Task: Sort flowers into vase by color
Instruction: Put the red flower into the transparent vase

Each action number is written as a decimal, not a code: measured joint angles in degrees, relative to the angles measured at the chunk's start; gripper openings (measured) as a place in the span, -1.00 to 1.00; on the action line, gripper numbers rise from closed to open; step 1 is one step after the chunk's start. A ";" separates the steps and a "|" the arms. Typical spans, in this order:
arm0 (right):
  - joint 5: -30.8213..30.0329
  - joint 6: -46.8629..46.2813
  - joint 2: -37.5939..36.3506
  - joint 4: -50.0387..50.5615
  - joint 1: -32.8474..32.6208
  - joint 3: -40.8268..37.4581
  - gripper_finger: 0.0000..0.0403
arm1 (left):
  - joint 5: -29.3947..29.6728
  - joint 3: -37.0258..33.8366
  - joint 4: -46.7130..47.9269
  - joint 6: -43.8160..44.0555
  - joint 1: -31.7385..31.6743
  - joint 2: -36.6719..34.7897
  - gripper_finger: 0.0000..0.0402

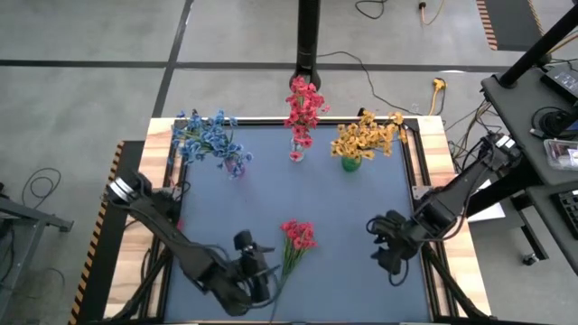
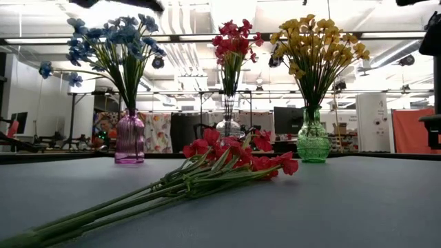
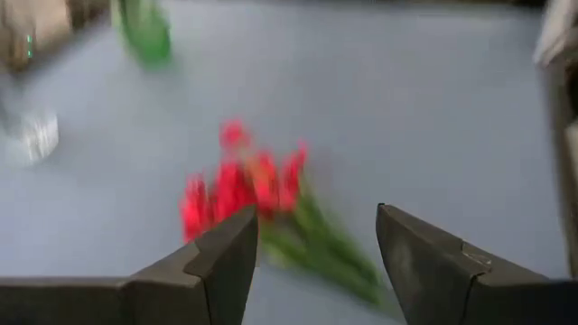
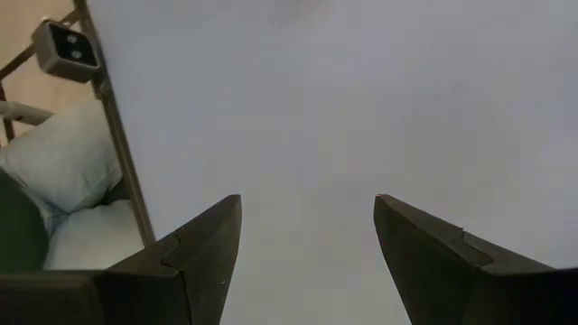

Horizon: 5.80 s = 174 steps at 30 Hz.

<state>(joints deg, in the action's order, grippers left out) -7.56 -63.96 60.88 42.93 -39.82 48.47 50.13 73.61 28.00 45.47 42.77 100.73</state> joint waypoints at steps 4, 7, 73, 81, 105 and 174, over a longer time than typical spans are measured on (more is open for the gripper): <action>-0.60 0.36 0.00 -0.25 -0.85 0.00 0.21 | -9.01 9.22 15.73 15.49 -1.68 7.64 0.04; -1.11 2.02 0.00 -0.25 -0.85 0.00 0.21 | -15.40 14.97 20.27 20.98 -3.43 13.13 0.04; -12.13 55.12 -0.02 -13.73 8.69 -0.04 0.21 | 10.91 56.48 61.99 4.76 -3.36 29.90 -1.00; -12.02 58.65 -0.09 -13.20 10.85 -0.44 0.21 | 16.70 36.67 59.16 3.09 -4.16 14.25 -1.00; -15.15 62.86 2.64 -85.44 13.75 -19.96 0.21 | -10.09 -34.01 -85.35 -57.53 -11.54 -14.87 -1.00; -20.11 71.92 26.07 -39.24 39.04 34.29 -0.89 | 2.26 -34.02 -39.60 -60.70 -16.64 -40.03 -0.08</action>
<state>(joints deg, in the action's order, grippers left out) -27.67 7.95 86.95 3.69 -0.78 82.76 52.39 39.59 -11.59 -15.24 26.13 60.71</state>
